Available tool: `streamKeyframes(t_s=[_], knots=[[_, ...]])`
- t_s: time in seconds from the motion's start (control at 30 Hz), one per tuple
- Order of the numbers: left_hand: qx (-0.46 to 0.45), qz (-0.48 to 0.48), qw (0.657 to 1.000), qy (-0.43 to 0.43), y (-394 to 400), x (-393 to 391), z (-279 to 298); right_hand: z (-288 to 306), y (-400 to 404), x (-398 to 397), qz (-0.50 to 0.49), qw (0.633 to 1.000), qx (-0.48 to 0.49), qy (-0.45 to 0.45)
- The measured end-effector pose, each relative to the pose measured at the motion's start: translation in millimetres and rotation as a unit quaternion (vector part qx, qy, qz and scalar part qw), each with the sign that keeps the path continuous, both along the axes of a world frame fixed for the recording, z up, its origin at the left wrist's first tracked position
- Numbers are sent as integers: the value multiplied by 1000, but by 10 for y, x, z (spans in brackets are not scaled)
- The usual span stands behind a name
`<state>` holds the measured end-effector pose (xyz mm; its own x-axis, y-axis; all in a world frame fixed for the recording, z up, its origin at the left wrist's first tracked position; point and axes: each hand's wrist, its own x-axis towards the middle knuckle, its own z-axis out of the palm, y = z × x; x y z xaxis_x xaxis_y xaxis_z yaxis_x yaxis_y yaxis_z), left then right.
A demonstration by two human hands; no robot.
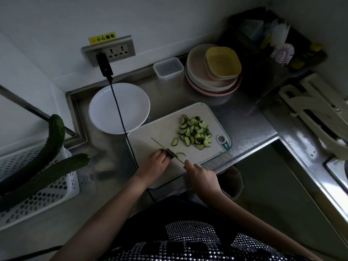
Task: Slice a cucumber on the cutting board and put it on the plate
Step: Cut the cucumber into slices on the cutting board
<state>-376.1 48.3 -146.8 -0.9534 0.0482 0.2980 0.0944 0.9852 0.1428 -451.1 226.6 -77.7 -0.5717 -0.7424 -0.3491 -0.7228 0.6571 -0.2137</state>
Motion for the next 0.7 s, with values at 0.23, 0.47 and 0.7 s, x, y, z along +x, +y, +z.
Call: streamKeyframes(t_s=[0.23, 0.47, 0.7], knots=[[2, -1, 1000, -2, 9, 22, 32, -30, 34, 19, 0, 1000, -9, 1], [-4, 7, 1000, -3, 17, 10, 46, -70, 10, 14, -9, 1000, 4, -2], [-3, 5, 1000, -19, 1, 14, -28, -54, 6, -16, -15, 1000, 18, -15]])
